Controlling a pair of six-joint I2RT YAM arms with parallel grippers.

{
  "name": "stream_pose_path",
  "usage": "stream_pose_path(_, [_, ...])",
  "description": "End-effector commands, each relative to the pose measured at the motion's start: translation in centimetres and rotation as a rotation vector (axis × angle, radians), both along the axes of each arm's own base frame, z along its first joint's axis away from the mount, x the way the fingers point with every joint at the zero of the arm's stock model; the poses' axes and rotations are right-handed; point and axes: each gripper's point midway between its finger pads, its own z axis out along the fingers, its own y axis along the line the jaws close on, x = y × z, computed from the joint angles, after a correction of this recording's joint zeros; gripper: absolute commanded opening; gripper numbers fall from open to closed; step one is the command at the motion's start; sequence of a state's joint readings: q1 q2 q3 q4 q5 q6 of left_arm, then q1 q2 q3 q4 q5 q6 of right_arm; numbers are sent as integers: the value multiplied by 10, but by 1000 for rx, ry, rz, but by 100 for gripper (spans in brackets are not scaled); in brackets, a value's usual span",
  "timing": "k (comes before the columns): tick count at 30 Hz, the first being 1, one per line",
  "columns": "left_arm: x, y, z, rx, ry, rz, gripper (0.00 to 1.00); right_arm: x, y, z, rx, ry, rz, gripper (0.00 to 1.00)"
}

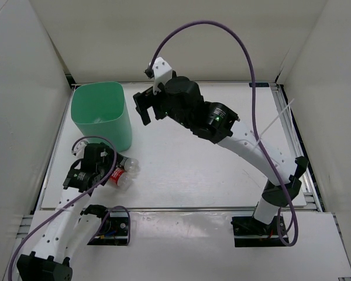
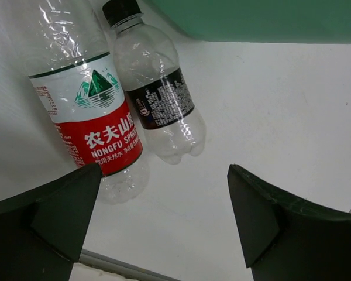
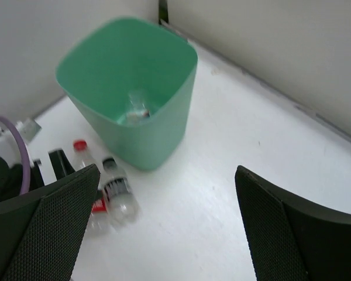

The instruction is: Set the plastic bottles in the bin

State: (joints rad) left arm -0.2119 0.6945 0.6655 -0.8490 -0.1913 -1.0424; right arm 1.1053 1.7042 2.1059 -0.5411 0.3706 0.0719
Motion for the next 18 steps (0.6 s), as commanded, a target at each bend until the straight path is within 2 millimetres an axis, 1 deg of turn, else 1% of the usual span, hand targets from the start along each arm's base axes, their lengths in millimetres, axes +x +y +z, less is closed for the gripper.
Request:
stream_pose_path(1, [10, -4, -10, -54, -19, 56, 100, -8, -34, 12, -16, 4, -51, 100])
stream_pose_path(2, [11, -2, -15, -53, -16, 69, 100, -11, -40, 9, -27, 10, -51, 100])
stream_pose_path(3, [11, 1, -24, -40, -15, 80, 100, -11, -45, 7, -39, 13, -61, 100])
stream_pose_path(4, [12, 2, -26, -41, -24, 95, 100, -15, -51, 10, -26, 16, -63, 100])
stream_pose_path(5, [12, 5, -30, -49, -21, 117, 100, -15, -55, 9, -29, 15, -72, 100])
stream_pose_path(6, [10, 11, -39, -37, -7, 141, 100, -15, -58, 3, -42, 19, -81, 100])
stream_pose_path(7, [11, 11, -42, -45, -7, 145, 100, -17, -62, 4, -47, 21, -81, 100])
stream_pose_path(8, [9, 15, -50, -39, 17, 158, 100, -19, -66, 7, -44, 20, -81, 100])
stream_pose_path(9, [5, 16, -60, -41, 44, 164, 100, -20, -72, 6, -56, 22, -92, 100])
stream_pose_path(10, [3, 16, -65, -38, 56, 164, 100, -21, -73, 3, -67, 27, -92, 100])
stream_pose_path(11, [5, 16, -67, -48, 48, 173, 100, -21, -75, 0, -80, 33, -92, 100])
stream_pose_path(12, [3, 16, -71, -47, 52, 173, 100, -24, -80, -2, -94, 39, -92, 100])
stream_pose_path(13, [0, 16, -80, -52, 67, 184, 100, -26, -84, 3, -87, 36, -92, 100])
stream_pose_path(14, [2, 16, -82, -60, 58, 191, 100, -25, -86, 2, -96, 38, -102, 100])
stream_pose_path(16, [-5, 17, -95, -54, 83, 192, 97, -29, -93, 5, -97, 38, -102, 100])
stream_pose_path(17, [-4, 19, -94, -61, 82, 209, 93, -29, -94, -2, -117, 47, -102, 100])
stream_pose_path(18, [-7, 19, -99, -58, 93, 209, 90, -31, -97, 1, -103, 49, -104, 100])
